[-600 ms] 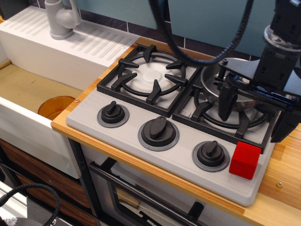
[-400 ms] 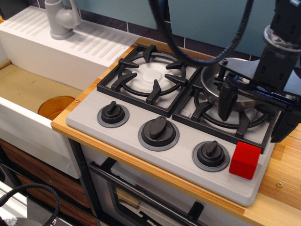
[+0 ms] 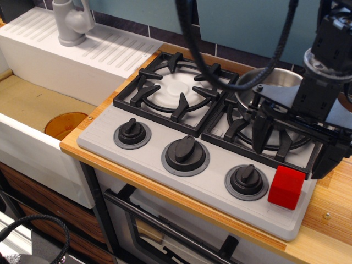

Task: Put redcube in pan and put pan on stove

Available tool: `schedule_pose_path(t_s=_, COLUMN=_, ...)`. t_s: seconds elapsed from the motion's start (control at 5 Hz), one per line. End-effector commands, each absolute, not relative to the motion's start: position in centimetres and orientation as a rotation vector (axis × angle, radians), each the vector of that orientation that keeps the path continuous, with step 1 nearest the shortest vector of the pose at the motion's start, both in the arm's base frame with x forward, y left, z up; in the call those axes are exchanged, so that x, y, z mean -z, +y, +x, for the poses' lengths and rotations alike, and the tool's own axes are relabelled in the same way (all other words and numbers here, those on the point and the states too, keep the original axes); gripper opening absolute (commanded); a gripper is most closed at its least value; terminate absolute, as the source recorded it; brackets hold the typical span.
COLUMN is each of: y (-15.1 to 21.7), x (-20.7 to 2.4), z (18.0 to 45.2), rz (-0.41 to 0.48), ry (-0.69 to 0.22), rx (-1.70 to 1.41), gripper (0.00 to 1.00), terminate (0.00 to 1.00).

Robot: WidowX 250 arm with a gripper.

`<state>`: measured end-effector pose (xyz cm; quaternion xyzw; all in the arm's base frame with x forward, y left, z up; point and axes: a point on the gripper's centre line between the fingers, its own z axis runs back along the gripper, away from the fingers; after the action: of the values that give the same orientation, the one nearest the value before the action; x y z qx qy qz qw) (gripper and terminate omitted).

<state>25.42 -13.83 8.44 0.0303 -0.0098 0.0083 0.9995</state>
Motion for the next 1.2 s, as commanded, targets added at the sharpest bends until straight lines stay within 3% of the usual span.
schedule_pose_path(t_s=0.0, y=-14.5, x=-7.7, z=25.5, rz=0.03, ry=-0.076, rx=-0.009, gripper=1.0, terminate=0.0)
schedule_pose_path(t_s=1.0, y=-14.8, x=-4.1, z=26.0, rz=0.001, ry=-0.153, rx=0.01, gripper=1.0, terminate=0.0)
